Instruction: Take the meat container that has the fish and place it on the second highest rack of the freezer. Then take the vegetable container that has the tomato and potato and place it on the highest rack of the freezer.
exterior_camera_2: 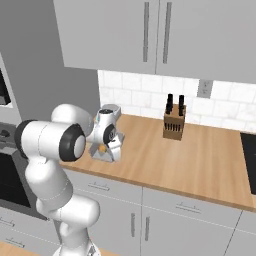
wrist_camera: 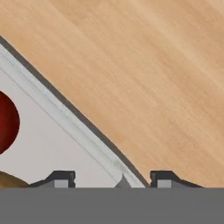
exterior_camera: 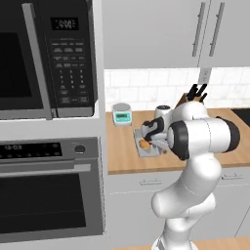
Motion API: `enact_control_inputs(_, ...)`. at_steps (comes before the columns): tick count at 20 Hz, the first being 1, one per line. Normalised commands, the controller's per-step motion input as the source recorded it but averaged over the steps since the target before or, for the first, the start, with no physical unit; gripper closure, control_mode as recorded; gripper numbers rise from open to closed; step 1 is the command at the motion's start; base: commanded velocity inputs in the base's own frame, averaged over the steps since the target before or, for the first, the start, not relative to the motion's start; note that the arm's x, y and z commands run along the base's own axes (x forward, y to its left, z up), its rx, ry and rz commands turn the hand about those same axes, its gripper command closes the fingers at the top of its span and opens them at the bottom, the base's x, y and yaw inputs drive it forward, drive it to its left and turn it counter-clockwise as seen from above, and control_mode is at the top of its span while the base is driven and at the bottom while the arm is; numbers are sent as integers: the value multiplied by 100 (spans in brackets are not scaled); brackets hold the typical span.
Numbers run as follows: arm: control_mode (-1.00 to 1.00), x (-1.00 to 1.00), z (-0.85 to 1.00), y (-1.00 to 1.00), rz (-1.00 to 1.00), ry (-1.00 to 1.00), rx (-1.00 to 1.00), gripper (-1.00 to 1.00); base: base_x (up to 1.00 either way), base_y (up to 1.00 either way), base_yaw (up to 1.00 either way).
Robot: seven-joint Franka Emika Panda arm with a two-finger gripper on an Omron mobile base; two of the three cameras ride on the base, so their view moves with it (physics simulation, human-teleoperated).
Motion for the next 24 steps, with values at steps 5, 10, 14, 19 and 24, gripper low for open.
enact_control_inputs(5, -100, 0, 0, 0, 0, 0, 0, 100, 0, 0, 0)
enact_control_inputs(10, -100, -9, 0, 0, 0, -2, 0, 100, 0, 0, 0)
enact_control_inputs(14, -100, -77, 22, 0, -6, -16, 0, 100, 0, 0, 0)
enact_control_inputs(19, -100, -97, 78, 0, -13, -25, 1, 100, 0, 0, 0)
enact_control_inputs(24, -100, -100, 100, 0, -12, -19, 3, 100, 0, 0, 0)
